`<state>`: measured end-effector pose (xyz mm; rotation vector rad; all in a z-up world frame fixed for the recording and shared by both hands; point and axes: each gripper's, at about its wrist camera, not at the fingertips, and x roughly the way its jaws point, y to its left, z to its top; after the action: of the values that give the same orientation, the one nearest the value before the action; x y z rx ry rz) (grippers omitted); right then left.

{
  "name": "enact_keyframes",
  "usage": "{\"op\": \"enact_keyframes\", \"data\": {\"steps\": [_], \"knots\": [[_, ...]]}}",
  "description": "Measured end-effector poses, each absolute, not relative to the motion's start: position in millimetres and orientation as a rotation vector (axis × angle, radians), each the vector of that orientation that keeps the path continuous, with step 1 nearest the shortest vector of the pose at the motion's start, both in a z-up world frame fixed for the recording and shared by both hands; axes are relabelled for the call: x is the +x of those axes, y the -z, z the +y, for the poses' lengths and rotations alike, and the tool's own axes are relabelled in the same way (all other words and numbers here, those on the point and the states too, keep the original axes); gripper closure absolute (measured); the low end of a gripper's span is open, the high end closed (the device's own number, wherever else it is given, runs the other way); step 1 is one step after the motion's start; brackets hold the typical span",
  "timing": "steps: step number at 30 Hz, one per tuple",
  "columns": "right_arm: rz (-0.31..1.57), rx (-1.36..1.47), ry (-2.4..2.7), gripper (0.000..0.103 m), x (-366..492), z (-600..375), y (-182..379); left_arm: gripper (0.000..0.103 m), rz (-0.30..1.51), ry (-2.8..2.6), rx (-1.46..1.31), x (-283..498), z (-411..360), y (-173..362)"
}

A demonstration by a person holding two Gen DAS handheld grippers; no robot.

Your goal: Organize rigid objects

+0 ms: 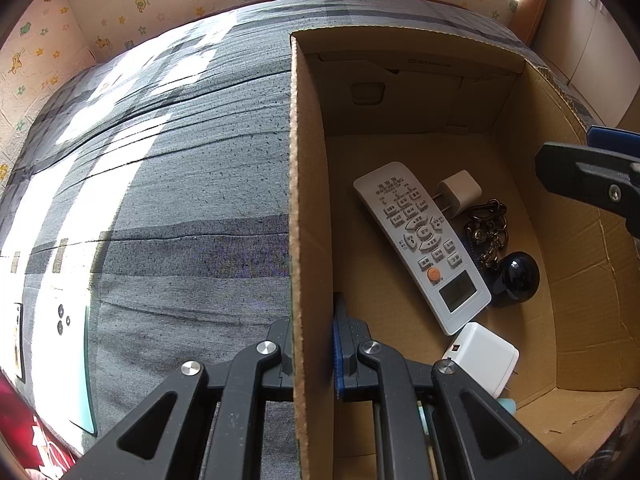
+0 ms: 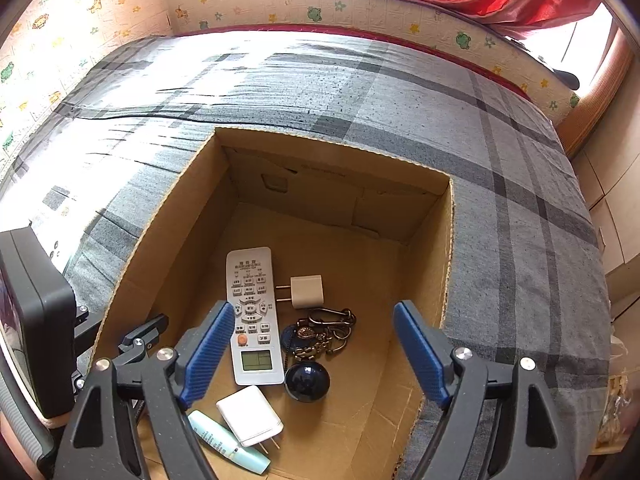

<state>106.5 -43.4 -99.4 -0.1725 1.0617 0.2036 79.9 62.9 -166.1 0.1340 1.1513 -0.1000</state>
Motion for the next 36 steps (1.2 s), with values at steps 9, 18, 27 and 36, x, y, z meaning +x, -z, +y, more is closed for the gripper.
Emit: {"op": "enact_keyframes", "data": {"steps": [9, 18, 27, 36], "knots": [[1.051, -0.123, -0.175, 0.000, 95.8, -62.3, 90.5, 0.092, 1.152, 0.100, 0.136, 79.6, 62.7, 166.5], [1.029, -0.086, -0.131, 0.000, 79.0, -83.9, 80.4, 0.091, 1.155, 0.097, 0.142, 79.9, 60.9, 165.9], [1.032, -0.055, -0.146, 0.000, 67.5, -89.3, 79.8, 0.042, 1.119, 0.046, 0.182, 72.0, 53.9, 150.6], [0.995, -0.013, -0.147, 0.000, 47.7, -101.5, 68.0, 0.009, 1.065, -0.006, 0.131, 50.1, 55.4, 126.9]]}}
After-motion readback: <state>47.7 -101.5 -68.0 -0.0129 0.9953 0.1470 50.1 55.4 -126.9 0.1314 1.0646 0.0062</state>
